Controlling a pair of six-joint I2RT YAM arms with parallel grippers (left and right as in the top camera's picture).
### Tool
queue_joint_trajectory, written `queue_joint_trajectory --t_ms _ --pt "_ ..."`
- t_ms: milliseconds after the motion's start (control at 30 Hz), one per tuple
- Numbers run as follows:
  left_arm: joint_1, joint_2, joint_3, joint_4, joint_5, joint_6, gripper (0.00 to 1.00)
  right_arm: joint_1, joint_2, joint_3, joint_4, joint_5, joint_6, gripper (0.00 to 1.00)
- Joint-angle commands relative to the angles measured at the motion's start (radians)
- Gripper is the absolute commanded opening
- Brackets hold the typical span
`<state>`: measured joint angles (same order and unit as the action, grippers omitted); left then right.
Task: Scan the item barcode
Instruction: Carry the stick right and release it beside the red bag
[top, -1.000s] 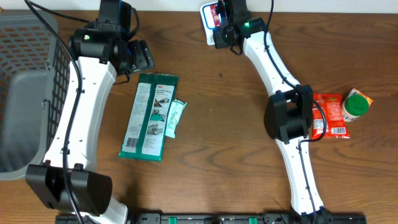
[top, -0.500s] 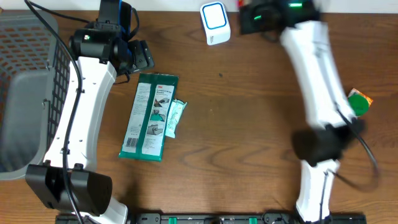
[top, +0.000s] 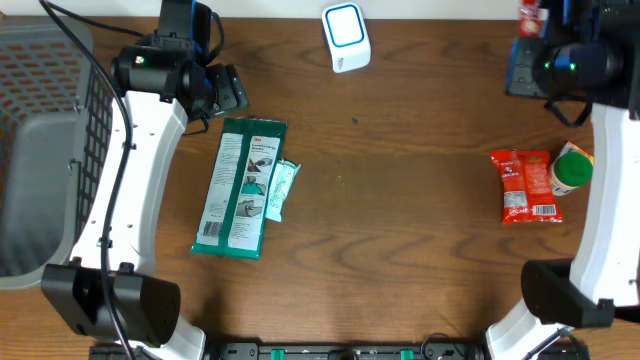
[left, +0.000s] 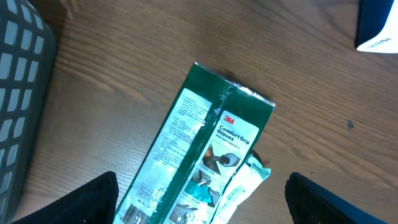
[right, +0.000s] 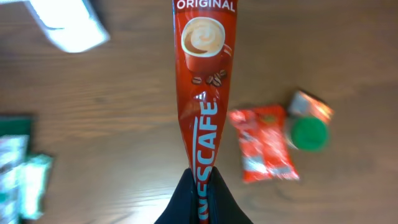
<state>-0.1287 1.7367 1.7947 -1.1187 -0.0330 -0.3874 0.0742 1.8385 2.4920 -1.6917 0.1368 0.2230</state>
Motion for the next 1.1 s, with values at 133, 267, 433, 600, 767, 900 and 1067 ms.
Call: queue_joint_trajectory --t_ms 133,267,433,600,767,900,1067 --pt "0.003 -0.01 0.004 -0.002 -0.013 0.013 0.86 -0.038 0.013 -0.249 -0.003 0.159 0.098 0.01" --pt "0.003 -0.01 0.004 -0.002 -0.013 0.013 0.86 -0.038 0.013 -0.466 0.027 0.363 0.228 0.01" --pt "0.003 -0.01 0.004 -0.002 -0.013 0.013 0.86 -0.038 0.013 -0.711 0.102 0.508 0.304 0.01" --pt "0.003 -0.01 0.004 -0.003 -0.013 0.013 0.86 -0.038 0.013 -0.932 0.29 0.616 0.3 0.01" --pt "0.003 -0.01 0.004 -0.002 -0.013 0.013 0.86 -0.038 0.013 -1.125 0.449 0.785 0.291 0.01" --pt "0.003 -0.01 0.004 -0.002 -0.013 0.013 0.86 -0.038 0.013 -1.239 0.603 0.815 0.148 0.01" --pt "0.003 -0.01 0.004 -0.002 -0.013 0.013 0.86 -0.038 0.013 -1.351 0.828 0.704 -0.11 0.01"
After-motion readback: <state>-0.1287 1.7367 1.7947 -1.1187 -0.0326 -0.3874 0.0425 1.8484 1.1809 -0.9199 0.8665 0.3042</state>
